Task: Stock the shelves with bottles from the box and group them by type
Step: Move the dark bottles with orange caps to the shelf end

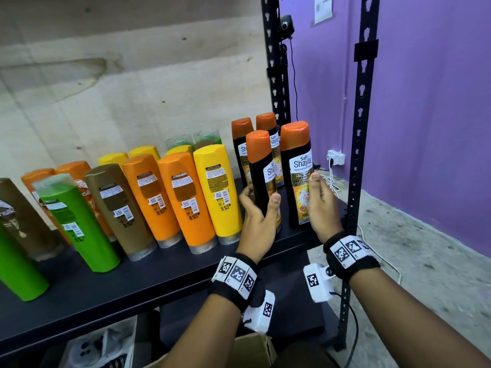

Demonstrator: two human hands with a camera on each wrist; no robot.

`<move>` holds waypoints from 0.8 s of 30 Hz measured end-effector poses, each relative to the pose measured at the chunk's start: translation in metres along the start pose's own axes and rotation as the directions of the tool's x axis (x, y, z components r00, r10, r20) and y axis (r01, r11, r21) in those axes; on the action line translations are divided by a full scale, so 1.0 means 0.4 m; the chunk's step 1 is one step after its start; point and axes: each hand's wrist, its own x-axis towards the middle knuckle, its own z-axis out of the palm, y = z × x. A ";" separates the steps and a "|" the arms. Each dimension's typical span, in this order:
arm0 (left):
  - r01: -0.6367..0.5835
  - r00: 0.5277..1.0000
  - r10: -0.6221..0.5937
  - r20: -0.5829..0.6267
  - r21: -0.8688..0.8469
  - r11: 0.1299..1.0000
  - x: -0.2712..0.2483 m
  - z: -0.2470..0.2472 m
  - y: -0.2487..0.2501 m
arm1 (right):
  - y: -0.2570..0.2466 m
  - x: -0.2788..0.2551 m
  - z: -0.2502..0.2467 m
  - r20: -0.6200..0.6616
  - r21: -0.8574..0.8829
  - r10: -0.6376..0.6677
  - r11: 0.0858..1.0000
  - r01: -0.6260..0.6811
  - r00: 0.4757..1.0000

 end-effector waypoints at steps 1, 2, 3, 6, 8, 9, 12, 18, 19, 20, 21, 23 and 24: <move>0.004 1.000 -0.004 0.008 0.007 1.000 -0.004 -0.003 -0.003 | -0.001 -0.002 0.000 0.001 -0.006 0.001 1.000 -0.001 1.000; 0.005 1.000 -0.005 0.009 0.014 1.000 -0.006 -0.006 -0.005 | -0.003 -0.002 0.000 0.000 -0.007 0.006 1.000 -0.006 1.000; 0.007 1.000 -0.008 0.009 0.018 1.000 -0.006 -0.008 -0.004 | -0.004 -0.002 0.000 -0.001 -0.006 0.011 1.000 -0.011 1.000; 0.028 0.999 -0.029 0.034 0.009 1.000 -0.006 -0.010 -0.001 | -0.012 -0.007 0.000 -0.008 -0.020 0.008 1.000 -0.008 1.000; 0.043 0.997 -0.043 0.063 -0.003 0.999 -0.011 -0.012 0.001 | -0.019 -0.013 0.001 -0.006 -0.050 0.010 0.999 -0.010 1.000; 0.051 0.996 -0.050 0.074 -0.008 0.999 -0.013 -0.014 0.004 | -0.021 -0.017 0.002 -0.008 -0.059 0.008 0.998 -0.008 1.000; 0.052 0.996 -0.051 0.074 -0.011 0.999 -0.014 -0.013 0.010 | -0.021 -0.016 0.003 -0.023 -0.059 0.004 0.998 -0.005 1.000; 0.038 0.998 -0.039 0.041 0.021 0.999 -0.009 -0.009 -0.003 | -0.021 -0.019 0.000 -0.007 -0.050 0.014 0.999 -0.014 1.000; 0.049 0.998 -0.049 0.046 0.006 0.999 -0.007 -0.010 -0.004 | -0.022 -0.019 0.000 -0.004 -0.054 0.009 0.998 -0.009 1.000; 0.060 0.997 -0.059 0.054 -0.008 0.998 -0.005 -0.011 -0.006 | -0.023 -0.020 0.000 0.004 -0.058 0.007 0.998 -0.006 1.000; 0.070 0.996 -0.069 0.064 -0.019 0.997 -0.004 -0.012 -0.009 | -0.022 -0.020 -0.001 0.013 -0.065 0.002 0.998 -0.001 1.000; 0.089 0.993 -0.087 0.083 -0.026 0.996 -0.005 -0.015 -0.013 | -0.020 -0.020 -0.002 0.028 -0.070 -0.014 0.997 0.016 0.999; 0.089 0.992 -0.087 0.090 -0.024 0.996 -0.008 -0.017 -0.012 | -0.019 -0.019 -0.003 0.035 -0.071 -0.025 0.997 0.027 0.999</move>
